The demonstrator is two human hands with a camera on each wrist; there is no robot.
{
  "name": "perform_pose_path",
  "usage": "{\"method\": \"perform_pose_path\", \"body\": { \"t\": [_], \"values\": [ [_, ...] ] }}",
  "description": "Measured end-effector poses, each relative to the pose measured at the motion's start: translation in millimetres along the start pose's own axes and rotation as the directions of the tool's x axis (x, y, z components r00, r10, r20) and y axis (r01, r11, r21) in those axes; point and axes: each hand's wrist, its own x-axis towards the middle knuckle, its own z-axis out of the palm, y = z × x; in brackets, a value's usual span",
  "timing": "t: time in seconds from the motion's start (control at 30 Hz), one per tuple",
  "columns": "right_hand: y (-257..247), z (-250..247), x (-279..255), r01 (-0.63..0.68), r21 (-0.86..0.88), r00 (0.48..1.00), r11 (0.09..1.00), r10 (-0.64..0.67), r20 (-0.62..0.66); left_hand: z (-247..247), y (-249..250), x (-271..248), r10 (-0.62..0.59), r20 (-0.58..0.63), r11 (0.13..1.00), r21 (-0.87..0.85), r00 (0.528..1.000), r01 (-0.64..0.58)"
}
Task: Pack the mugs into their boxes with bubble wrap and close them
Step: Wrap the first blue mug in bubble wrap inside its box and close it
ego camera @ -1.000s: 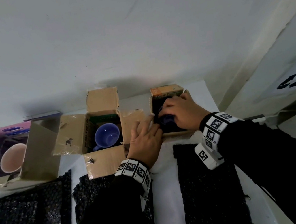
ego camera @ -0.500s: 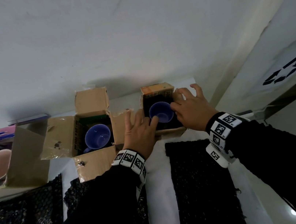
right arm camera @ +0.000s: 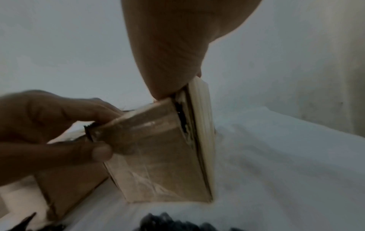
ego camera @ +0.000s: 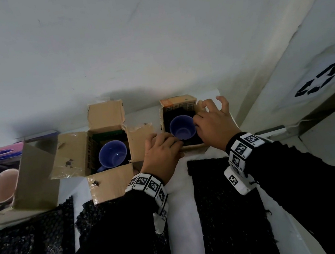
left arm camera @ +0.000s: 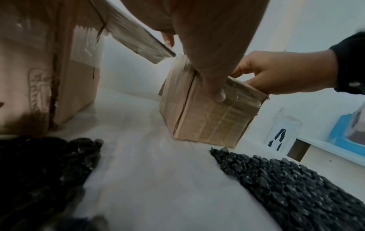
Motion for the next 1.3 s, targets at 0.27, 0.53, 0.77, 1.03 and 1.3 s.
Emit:
{"method": "perform_pose_path", "body": {
  "t": [0.27, 0.53, 0.77, 1.03, 1.3],
  "values": [
    [-6, -2, -38, 0.105, 0.286, 0.99, 0.953, -0.128, 0.065, -3, 7, 4, -0.127, 0.114, 0.991, -0.018, 0.985, 0.13],
    [5, -3, -22, 0.105, 0.198, 0.985, 0.975, -0.129, 0.116, -6, 7, 6, -0.114, 0.163, 0.992, -0.032, 0.98, 0.121],
    [12, 11, -6, 0.064, 0.093, 0.98, 0.994, -0.081, 0.183, -4, 6, 6, -0.099, 0.165, 0.994, -0.036, 0.981, 0.106],
    [26, -2, -63, -0.04, 0.377, 0.989, 0.926, 0.089, -0.115, -8, 18, -3, -0.115, 0.139, 0.993, 0.028, 0.984, 0.112],
    [4, 22, -170, -0.246, 0.328, 0.902, 0.912, 0.092, 0.422, -17, 46, -44, -0.13, 0.05, 0.991, -0.027, 0.99, 0.132]
  ]
}}
